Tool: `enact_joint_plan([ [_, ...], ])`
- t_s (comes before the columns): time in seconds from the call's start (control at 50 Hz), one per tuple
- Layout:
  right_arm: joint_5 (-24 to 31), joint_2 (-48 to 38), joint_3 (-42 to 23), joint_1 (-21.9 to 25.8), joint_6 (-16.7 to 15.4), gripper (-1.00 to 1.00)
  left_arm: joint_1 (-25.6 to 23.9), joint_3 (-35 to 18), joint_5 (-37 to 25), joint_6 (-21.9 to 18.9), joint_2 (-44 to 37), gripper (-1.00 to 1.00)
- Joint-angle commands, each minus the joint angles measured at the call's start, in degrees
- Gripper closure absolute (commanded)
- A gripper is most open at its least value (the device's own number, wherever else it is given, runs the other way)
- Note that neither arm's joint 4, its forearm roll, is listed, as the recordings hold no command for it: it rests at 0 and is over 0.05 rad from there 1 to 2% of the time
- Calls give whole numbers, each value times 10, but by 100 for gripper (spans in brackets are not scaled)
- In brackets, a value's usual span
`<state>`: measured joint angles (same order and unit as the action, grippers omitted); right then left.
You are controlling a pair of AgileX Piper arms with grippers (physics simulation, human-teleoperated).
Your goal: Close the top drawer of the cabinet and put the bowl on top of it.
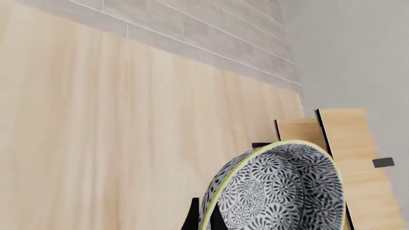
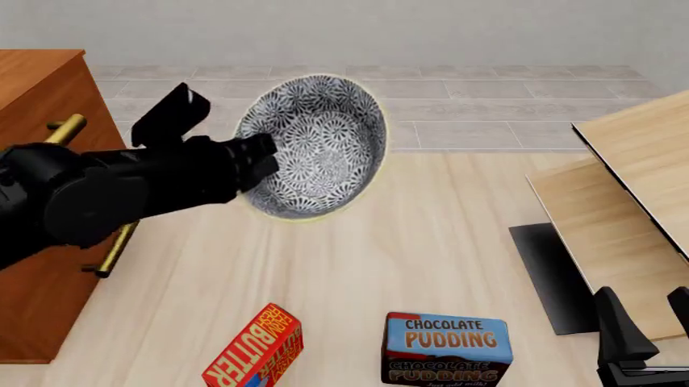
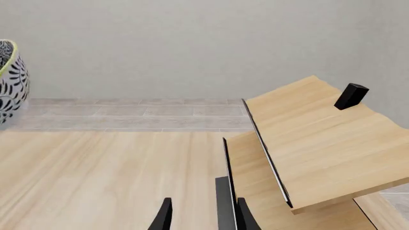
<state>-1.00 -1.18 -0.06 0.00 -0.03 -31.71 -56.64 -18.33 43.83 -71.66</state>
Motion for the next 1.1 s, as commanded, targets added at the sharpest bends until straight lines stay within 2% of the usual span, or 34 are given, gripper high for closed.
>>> enact_joint_plan([
  [0.02,4,3,0,0,0,-100,16,-7,-52,-13,67,100],
  [0.36,4,4,0,0,0,-100,40,-15,-123,-28,141,100],
  [0.7,4,3,0,0,0,-100,86,-71,-215,-54,191,100],
  [1.1,4,4,0,0,0,-100,155,-130,-280,-73,204,100],
])
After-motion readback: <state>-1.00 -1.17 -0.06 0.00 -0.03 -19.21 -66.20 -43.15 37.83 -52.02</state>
